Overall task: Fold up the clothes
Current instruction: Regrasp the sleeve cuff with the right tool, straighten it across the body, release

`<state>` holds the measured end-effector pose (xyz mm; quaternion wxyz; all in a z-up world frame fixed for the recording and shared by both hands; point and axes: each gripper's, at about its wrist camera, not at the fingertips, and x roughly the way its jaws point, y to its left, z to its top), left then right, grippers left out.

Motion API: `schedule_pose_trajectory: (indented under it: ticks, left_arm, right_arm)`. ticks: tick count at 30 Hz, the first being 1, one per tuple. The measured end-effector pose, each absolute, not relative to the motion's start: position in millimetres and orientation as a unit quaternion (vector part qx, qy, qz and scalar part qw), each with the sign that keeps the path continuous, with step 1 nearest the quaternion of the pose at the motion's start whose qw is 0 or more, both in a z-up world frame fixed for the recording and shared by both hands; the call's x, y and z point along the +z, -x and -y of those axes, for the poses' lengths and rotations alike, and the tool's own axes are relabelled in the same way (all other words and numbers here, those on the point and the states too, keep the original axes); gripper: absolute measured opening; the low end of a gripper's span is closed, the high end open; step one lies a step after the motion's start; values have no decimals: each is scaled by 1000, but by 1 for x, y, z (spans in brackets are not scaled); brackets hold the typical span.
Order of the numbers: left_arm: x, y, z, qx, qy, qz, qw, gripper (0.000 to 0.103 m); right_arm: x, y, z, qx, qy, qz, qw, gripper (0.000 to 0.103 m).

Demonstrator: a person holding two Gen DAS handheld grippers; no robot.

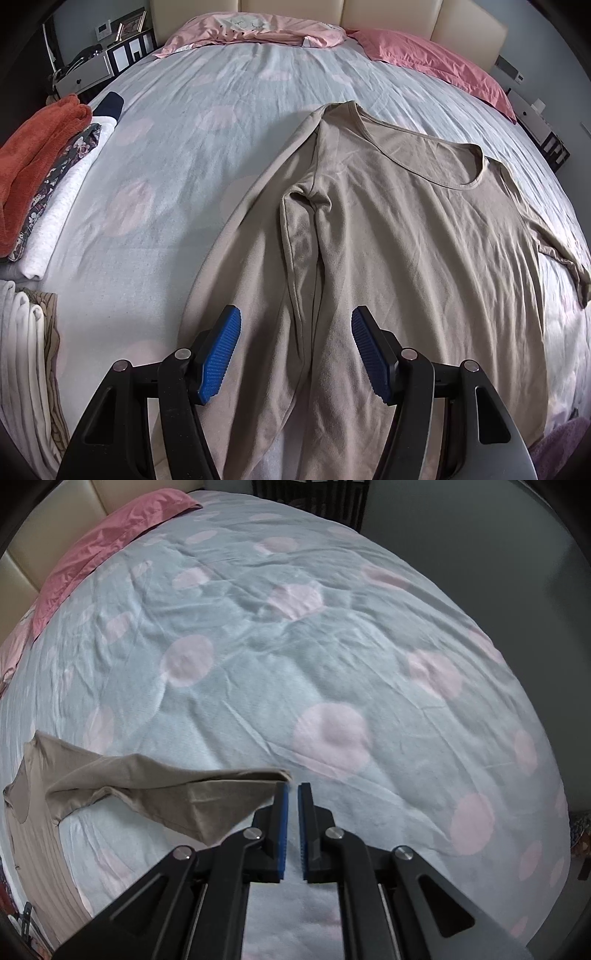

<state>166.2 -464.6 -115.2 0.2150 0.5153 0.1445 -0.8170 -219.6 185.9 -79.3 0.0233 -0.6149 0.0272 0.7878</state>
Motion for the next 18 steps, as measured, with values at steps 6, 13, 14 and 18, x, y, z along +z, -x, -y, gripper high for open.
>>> schedule_pose_trajectory:
  ticks: [6,13,14,18]
  left_arm:
    - [-114,-168,462,-817,-517,-138,216,64]
    - [-117,-167,457,-815,-523,-120,217,64]
    - [-117,-167,456,-815,-524,-116,218,64]
    - [-119,-167,458,-813,-526,-115,220,64]
  right_arm:
    - [-82,206,-204,784,617,-66,38,20]
    - [-91,205,-155,778,625,-68,-26,28]
    - [-94,206,-146,776,626,-61,-34,28]
    - [-109,213,-115,770,636,-29,-42,28]
